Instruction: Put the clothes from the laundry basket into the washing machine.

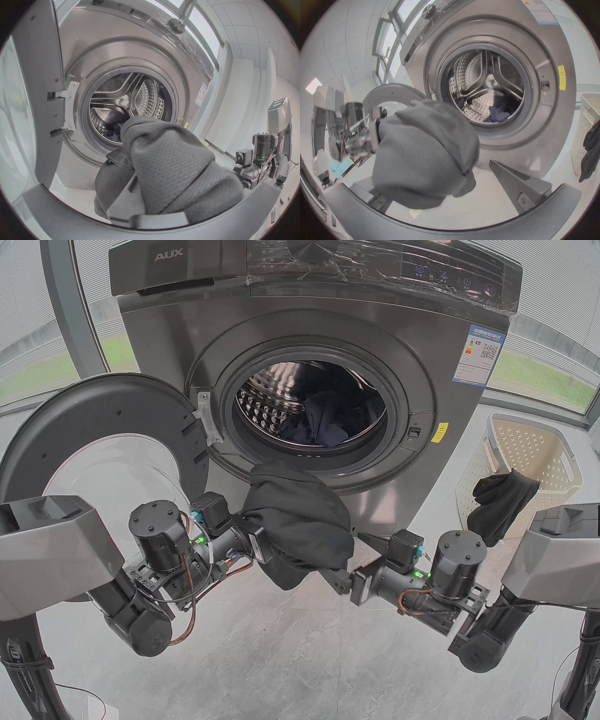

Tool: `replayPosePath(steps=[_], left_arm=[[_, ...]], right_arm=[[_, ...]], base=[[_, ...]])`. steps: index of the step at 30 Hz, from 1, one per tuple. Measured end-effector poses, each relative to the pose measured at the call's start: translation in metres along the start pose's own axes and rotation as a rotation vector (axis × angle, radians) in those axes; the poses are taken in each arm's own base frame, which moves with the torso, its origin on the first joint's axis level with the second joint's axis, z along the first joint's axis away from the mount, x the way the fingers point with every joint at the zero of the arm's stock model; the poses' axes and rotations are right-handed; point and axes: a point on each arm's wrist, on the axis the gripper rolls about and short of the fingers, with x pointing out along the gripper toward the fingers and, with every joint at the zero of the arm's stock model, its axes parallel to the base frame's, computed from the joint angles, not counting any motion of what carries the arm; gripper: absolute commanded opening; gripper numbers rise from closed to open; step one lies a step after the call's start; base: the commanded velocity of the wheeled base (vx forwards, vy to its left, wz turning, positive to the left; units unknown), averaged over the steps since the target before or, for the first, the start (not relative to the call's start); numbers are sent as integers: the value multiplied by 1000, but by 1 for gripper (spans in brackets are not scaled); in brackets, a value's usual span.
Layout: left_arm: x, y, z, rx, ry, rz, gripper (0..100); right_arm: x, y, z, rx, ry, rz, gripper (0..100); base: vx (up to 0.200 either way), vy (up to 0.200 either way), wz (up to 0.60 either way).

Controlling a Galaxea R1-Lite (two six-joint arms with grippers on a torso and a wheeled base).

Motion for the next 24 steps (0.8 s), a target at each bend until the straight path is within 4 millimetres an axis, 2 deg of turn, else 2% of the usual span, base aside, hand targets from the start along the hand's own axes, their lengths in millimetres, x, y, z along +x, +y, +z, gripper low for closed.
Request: replayPosePath(steps=[5,10,14,18,24], left_arm=[[-31,-10,10,15,33,-9,0],[-74,-22,20,23,77,-27,0],[-94,-27,28,35,74,-49,0],[-101,-29,34,44,57,-59,0],[-99,-29,32,48,65,-53,0]], right_arm=[[-40,3,-9,-19,112,49,100],[-77,12,-1,-26,149,104,100],[-101,14,8,-29,143,116,100],[-108,9,16,-27,110,76,100],[-105,-6,22,-20,75,-23,100]], base=[[0,0,0],[0,0,0],[0,0,0],[0,0,0],[0,0,0]])
